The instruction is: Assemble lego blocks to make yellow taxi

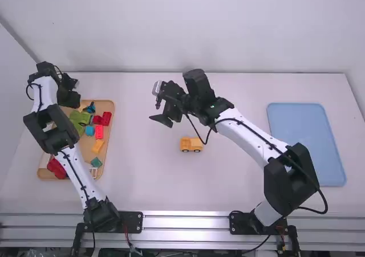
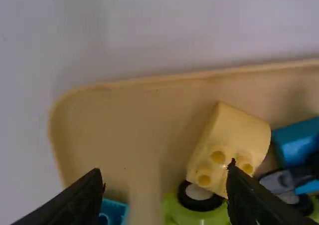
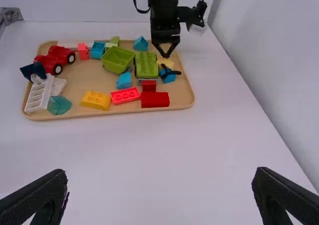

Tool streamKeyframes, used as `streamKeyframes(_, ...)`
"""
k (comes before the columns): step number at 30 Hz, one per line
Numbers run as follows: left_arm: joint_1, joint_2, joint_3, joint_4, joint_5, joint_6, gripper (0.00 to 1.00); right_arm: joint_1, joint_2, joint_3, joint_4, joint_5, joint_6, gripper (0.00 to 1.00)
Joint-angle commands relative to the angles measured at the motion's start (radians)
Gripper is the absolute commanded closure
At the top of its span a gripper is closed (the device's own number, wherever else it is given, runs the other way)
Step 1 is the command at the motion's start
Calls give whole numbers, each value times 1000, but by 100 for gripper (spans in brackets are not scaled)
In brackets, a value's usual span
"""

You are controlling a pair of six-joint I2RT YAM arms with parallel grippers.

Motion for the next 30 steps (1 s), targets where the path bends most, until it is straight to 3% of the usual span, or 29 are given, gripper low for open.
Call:
streamKeyframes(1, -6, 2, -8, -11, 63, 136, 36, 5, 8, 22, 3, -6, 10, 1)
streamKeyframes(8, 5, 2, -21, -80, 159, 289, 49, 4, 8, 22, 13, -6, 11, 1)
streamKeyframes(17, 11, 2, -91, -1, 84, 254, 49, 4, 8, 22, 10, -6, 14, 1)
streamKeyframes(25, 11, 2, -127, 38, 97, 254, 57, 5, 8, 22, 10, -6, 14, 1)
streamKeyframes(30, 6, 2, -140, 39, 93, 254, 74, 5, 8, 22, 9, -6, 14, 1)
